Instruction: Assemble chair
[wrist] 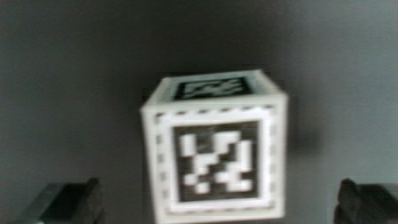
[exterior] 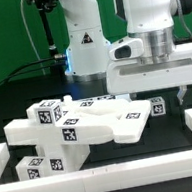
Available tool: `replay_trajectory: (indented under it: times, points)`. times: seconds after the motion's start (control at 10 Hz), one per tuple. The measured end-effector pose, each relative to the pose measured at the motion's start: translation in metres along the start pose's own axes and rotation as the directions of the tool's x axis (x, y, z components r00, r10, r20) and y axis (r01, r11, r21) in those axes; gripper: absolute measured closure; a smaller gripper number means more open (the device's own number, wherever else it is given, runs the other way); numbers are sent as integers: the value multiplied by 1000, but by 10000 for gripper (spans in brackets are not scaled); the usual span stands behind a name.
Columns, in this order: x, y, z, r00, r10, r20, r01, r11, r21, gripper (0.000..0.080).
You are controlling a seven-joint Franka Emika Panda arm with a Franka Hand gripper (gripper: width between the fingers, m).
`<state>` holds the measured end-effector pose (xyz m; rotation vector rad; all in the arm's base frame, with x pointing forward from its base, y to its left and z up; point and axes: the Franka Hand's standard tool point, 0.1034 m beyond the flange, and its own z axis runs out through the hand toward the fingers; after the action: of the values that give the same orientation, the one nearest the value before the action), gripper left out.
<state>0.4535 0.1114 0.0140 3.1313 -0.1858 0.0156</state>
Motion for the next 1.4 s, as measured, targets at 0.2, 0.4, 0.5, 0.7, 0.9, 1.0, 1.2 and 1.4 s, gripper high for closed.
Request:
replay_trajectory:
  times: [0.2,0.4,0.5,0.7,0.9,1.0,1.2,1.4]
  points:
    - [1,2,0,1000,1,-1,-1,1000,-1,151]
    - [-2,1,0,1000,4,-7,-4,1000,2,151]
    - [-12,1,0,1000,2,-8,-2,1000,4,151]
    - [-16,1,2,1000,1,-4,-1,1000,2,289]
    - [-16,2,3,1000,1,-3,-1,1000,2,428]
    - [-16,2,3,1000,1,-4,-1,1000,2,517]
    - [-16,2,3,1000,1,-4,-1,1000,2,517]
    - [-16,2,3,1000,1,-4,-1,1000,2,517]
